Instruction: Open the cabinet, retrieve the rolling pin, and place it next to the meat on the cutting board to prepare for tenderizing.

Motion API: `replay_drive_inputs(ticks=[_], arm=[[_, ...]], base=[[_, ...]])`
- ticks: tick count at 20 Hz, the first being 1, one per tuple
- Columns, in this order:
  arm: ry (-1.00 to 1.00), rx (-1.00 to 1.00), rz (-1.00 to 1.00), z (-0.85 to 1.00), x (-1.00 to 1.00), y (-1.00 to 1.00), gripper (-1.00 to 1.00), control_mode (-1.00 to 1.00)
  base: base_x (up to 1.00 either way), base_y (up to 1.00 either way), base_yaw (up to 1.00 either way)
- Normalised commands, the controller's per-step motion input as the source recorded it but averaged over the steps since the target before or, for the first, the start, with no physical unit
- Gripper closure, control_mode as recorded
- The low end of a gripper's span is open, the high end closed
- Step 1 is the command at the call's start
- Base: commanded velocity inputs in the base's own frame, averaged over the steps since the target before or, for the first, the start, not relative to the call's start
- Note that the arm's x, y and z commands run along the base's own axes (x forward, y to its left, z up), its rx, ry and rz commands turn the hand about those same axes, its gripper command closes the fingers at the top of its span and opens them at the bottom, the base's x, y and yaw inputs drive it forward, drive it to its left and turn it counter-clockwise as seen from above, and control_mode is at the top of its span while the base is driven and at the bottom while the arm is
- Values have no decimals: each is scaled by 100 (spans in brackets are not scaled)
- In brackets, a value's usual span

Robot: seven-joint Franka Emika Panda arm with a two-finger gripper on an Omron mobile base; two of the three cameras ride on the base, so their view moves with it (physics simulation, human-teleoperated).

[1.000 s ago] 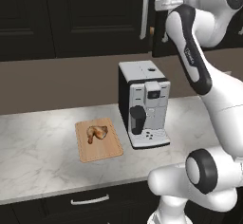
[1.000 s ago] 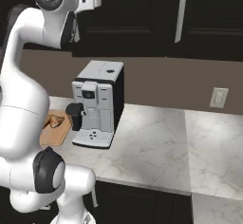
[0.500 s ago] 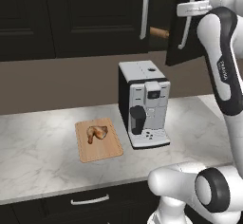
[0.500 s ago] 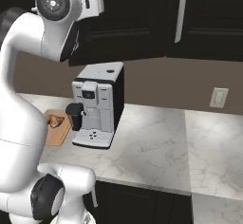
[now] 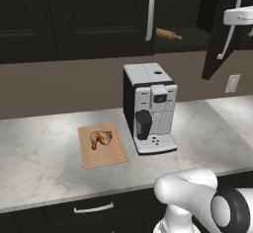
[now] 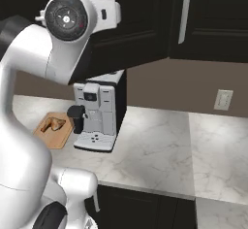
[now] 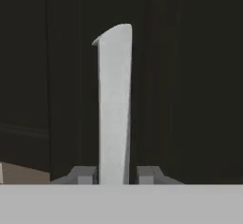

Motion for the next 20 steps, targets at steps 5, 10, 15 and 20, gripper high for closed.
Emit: replay_drive_inputs(ticks=[5,10,15,20], arm=[[1,-1,1,-13,-30,-47,-100,-100],[-7,-1,0,-3,-24,0,-100,-100],[-10,-7,0,0,-53,18,-100,-100],[-9,-12,0,0,-76,40,-100,-100]], base=[[0,0,0],[0,0,0],[0,0,0],[0,0,0]])
